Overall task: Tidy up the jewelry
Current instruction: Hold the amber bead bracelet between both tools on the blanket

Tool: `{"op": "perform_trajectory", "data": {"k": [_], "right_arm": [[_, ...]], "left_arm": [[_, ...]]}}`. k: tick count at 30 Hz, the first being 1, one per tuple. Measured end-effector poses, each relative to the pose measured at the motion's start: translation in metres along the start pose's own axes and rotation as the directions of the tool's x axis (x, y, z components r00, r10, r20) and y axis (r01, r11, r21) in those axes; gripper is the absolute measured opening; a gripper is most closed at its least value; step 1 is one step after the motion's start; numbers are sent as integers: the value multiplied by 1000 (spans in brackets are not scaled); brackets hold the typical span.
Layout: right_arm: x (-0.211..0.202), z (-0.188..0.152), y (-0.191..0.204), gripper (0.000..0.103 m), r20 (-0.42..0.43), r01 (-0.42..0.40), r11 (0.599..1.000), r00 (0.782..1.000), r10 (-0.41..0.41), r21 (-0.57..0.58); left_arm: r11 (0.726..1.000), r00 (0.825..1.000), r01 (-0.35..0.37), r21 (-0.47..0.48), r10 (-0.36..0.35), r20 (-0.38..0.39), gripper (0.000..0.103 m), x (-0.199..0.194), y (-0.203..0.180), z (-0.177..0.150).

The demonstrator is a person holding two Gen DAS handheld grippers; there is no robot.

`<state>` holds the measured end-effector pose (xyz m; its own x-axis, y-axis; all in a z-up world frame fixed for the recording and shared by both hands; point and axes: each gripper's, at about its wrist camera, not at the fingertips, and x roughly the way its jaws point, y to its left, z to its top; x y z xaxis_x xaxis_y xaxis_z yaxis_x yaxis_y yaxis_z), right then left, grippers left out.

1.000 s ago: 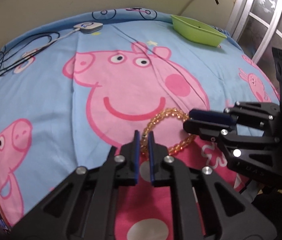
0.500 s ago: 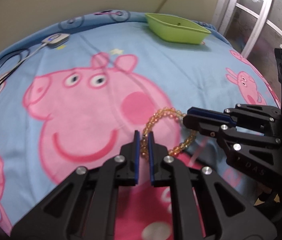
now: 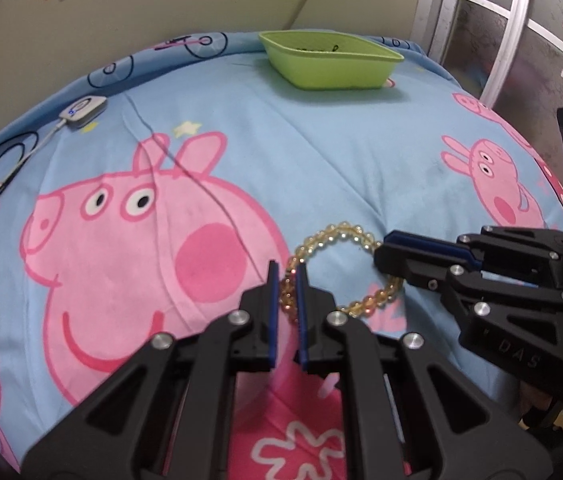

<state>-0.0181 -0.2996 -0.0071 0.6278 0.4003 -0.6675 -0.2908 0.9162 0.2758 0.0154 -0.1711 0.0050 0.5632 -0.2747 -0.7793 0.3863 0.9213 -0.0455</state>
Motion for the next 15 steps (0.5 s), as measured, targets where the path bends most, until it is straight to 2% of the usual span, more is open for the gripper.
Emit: {"op": "perform_trajectory", "data": {"k": [15], "right_arm": [[1,-1,-5,0,10,-20,1000,1000,20,21]], "left_arm": [[999,999,-38,5,38,34,8,-3,-4,-5]]}}
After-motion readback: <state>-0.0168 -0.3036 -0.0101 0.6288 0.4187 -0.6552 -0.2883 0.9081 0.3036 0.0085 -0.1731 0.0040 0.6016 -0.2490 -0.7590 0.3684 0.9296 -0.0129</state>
